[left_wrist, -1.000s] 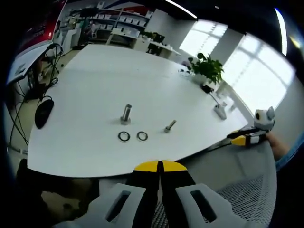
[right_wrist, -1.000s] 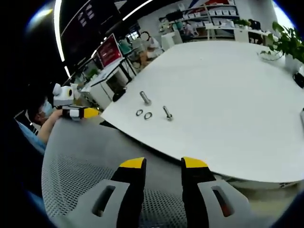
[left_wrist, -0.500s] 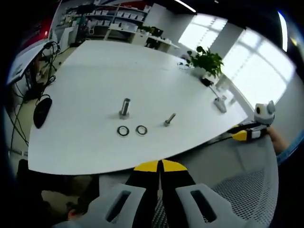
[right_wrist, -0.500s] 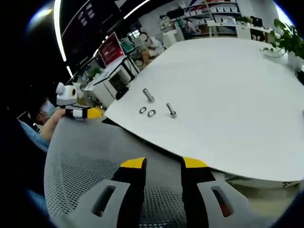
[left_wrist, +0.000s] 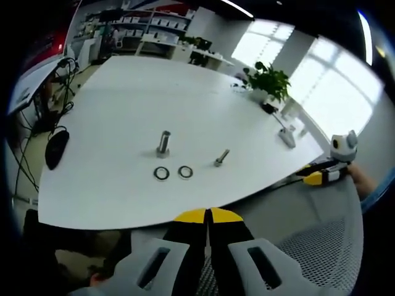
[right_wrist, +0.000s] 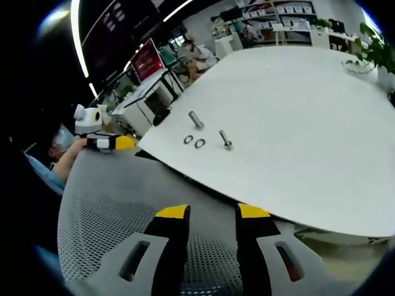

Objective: Place the washer onto the threaded stud by aligning its center hole with the stud, sliding it down to the base, and recovering from edge contact or off-axis alignment until the washer reaches the visible bottom stop.

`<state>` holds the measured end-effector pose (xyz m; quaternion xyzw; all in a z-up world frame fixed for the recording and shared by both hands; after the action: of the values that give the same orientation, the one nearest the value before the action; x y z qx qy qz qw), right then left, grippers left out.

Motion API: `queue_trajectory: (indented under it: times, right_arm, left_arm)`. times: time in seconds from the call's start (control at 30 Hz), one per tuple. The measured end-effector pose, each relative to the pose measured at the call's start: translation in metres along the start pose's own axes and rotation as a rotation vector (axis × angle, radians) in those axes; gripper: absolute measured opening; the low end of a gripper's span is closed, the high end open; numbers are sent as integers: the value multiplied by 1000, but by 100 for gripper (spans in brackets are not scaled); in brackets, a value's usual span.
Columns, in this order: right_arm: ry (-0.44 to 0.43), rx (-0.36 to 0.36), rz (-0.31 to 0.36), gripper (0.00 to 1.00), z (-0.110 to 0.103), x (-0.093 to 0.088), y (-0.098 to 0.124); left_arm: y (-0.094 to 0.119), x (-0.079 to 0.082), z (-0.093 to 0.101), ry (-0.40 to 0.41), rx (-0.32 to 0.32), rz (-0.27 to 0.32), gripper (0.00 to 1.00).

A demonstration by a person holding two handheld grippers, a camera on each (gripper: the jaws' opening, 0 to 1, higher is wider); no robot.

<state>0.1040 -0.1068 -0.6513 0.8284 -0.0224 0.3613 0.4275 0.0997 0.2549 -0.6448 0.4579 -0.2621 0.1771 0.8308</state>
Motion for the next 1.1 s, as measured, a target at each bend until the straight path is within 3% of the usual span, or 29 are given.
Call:
queue_trajectory:
  times: [0.27, 0.4, 0.6, 0.87, 0.93, 1.03, 1.1]
  right_arm:
    - [1, -2, -5, 31, 0, 0, 0]
    - [9, -1, -13, 31, -1, 1, 0]
    - [12, 8, -20, 31, 0, 2, -1]
    - [1, 1, -4, 31, -1, 1, 0]
    - [1, 2, -6, 31, 0, 2, 0]
    - [7, 3, -7, 31, 1, 2, -1]
    - [16, 2, -5, 31, 3, 4, -1]
  left_arm:
    - [-1, 0, 1, -16, -5, -16, 0]
    - [-1, 1, 4, -41, -38, -4, 0]
    - [-6, 4, 7, -218, -74, -85, 5]
    - [-10, 25, -4, -345, -71, -96, 14]
    - [-13, 31, -4, -398, -118, -76, 20]
    - [-15, 47, 2, -414, -188, 42, 33]
    - [-17, 56, 0, -474, -168, 68, 47]
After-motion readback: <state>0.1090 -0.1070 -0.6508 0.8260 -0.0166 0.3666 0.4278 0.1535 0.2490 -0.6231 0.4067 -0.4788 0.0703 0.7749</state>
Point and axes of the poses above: the point that each gripper's makers call its tool centre point, and the gripper's own axes: y roughly backward along the fingers, z roughly to its right, x roughly out of its top, the point moved 9 cm from there along y, roughly backward along the fingers, and after that the axes turned 4 degrees about y, right-handed, at the moved point
